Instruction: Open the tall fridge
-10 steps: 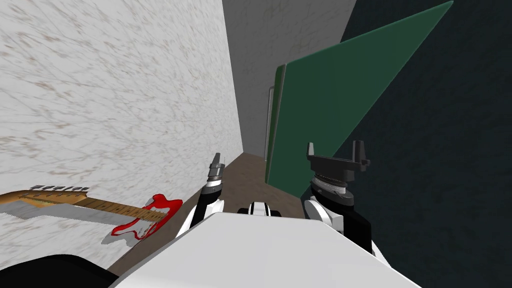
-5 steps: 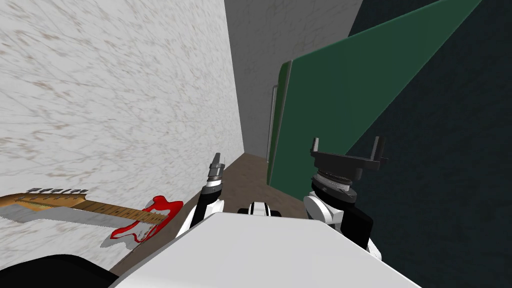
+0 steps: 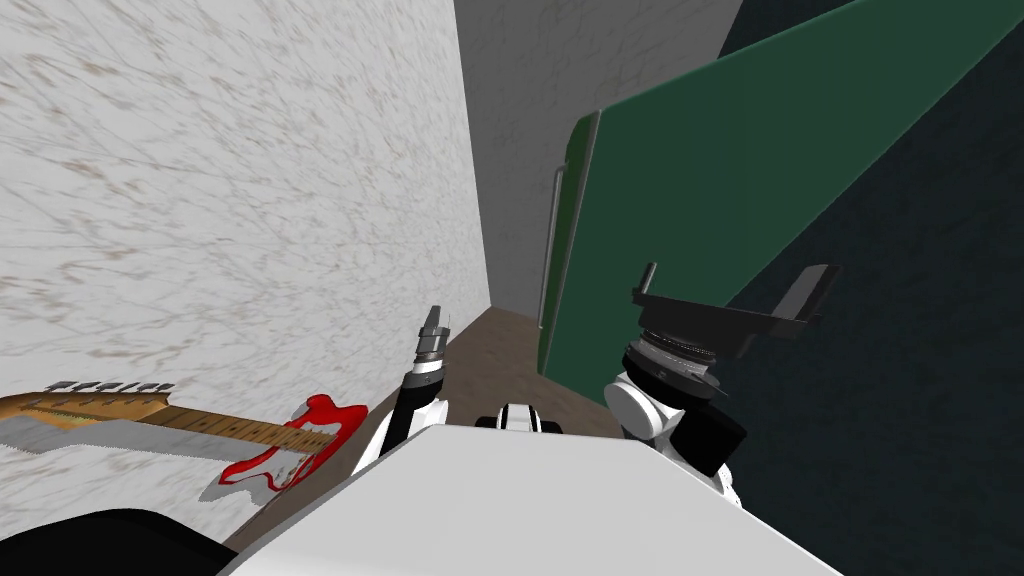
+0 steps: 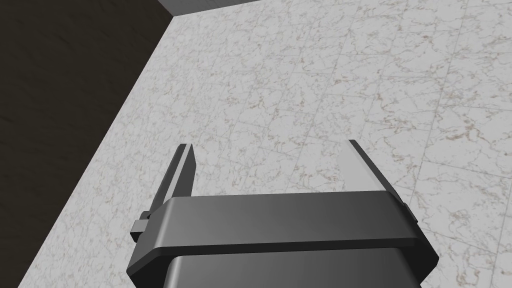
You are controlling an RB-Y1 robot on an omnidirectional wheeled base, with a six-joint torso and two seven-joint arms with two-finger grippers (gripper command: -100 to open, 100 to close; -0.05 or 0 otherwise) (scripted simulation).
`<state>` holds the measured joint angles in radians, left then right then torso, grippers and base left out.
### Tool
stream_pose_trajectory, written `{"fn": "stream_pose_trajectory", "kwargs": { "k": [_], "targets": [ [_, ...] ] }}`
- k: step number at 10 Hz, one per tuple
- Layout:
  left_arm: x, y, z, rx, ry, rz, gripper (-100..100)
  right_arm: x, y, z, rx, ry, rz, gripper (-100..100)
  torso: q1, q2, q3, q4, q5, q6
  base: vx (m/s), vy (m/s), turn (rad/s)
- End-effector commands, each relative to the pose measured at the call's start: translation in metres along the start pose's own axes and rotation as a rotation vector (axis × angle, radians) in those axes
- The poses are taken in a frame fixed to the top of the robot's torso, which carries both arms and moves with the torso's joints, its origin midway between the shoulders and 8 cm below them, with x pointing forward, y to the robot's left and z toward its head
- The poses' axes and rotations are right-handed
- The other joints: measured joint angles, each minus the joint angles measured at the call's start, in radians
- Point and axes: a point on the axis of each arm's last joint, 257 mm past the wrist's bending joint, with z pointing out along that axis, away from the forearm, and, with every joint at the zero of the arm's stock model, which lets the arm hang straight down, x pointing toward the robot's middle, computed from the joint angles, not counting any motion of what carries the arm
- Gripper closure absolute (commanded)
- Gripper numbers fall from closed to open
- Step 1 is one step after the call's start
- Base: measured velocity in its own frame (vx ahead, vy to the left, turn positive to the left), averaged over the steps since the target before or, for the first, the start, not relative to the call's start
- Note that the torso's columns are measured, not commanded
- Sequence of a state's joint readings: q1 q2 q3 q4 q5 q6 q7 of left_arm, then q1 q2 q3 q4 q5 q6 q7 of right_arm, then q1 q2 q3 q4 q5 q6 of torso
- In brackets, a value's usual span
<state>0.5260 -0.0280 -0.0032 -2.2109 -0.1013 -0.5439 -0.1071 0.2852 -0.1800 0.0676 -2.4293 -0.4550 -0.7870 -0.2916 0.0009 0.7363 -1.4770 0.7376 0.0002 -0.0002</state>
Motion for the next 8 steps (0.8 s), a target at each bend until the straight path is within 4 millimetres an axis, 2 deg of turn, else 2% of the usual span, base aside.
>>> {"fn": "stream_pose_trajectory", "kwargs": {
  "k": [1,3,6,8],
  "targets": [
    [0.0,0.0,0.0,0.0,0.0,0.0,0,-0.001,0.014,0.01,-0.08,-0.006,0.115,-100,-0.001,0.002,0.001,0.0,0.0,0.0,0.066,0.06,0.043],
    [0.0,0.0,0.0,0.0,0.0,0.0,0,-0.009,0.016,0.009,-0.088,-0.036,0.147,-100,-0.002,0.003,0.002,0.001,0.0,0.0,0.04,0.037,0.005],
    [0.0,0.0,0.0,0.0,0.0,0.0,0,-0.012,0.031,0.02,-0.195,-0.044,0.302,-100,0.0,0.001,0.0,0.0,0.0,0.0,0.061,0.051,0.033],
    [0.0,0.0,0.0,0.0,0.0,0.0,0,-0.02,0.032,0.019,-0.202,-0.071,0.329,-100,0.0,0.001,0.0,0.0,0.0,0.0,0.05,0.046,0.01]
  ]
}}
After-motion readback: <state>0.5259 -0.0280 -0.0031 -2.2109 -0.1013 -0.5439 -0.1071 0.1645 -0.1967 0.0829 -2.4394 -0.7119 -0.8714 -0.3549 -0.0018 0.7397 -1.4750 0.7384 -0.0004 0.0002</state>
